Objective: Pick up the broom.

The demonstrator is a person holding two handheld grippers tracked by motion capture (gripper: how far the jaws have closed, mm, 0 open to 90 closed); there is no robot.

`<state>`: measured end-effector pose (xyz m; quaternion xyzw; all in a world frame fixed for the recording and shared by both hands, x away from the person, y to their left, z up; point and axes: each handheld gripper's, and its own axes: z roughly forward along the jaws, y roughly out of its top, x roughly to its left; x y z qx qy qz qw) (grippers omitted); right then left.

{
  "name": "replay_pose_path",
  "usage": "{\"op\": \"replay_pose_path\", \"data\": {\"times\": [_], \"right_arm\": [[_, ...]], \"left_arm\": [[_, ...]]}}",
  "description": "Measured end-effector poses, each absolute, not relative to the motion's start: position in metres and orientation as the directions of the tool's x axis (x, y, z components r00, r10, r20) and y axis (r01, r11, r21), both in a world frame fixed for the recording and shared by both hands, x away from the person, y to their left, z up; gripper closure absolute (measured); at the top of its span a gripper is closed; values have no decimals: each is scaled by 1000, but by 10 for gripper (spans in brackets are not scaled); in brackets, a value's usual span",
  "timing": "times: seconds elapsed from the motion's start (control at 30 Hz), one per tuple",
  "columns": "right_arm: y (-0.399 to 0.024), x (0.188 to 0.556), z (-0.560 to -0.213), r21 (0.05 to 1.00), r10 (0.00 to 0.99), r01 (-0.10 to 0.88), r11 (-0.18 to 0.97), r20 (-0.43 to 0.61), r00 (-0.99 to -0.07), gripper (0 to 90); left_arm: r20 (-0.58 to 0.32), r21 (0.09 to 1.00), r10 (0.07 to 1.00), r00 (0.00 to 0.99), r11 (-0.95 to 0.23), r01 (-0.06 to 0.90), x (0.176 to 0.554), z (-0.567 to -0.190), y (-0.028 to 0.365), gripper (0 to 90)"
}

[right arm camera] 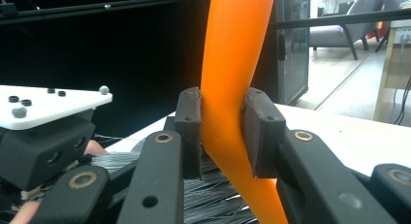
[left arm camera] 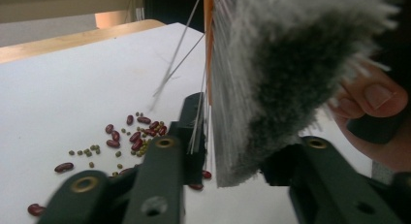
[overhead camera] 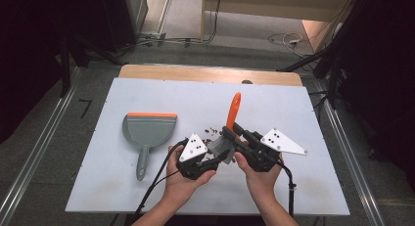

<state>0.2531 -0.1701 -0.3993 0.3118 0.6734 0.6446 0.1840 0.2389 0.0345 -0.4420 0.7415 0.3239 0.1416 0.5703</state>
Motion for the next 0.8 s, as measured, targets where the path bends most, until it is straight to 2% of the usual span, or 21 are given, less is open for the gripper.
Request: {"op": "replay_pose_path", "data": {"times": [0.1,0.2,0.33,0.43,0.53,0.67,0.8], "right_arm": [[-170,253,-399,982,659,184,-31,159,-735,693],[-170,254,-399,983,652,182,-30,157,-742,691],[-171,257,-397,982,634,189,-1,146,-759,674],[-175,261,-394,982,594,187,5,148,-791,525],[-184,266,-391,984,529,178,3,150,-836,429],[-198,274,-388,984,461,171,48,130,-878,383],[-212,285,-390,978,395,201,57,163,-904,415]], "left_arm": [[-142,940,647,749,-150,308,237,-442,35,805],[-130,941,651,748,-158,301,237,-441,36,843],[-117,939,647,753,-176,297,239,-440,40,857],[-126,934,631,766,-185,306,241,-439,45,860],[-126,934,611,781,-193,301,241,-436,49,862],[-124,936,586,800,-200,291,242,-432,55,862],[-139,937,526,839,-204,283,246,-427,66,862]]}}
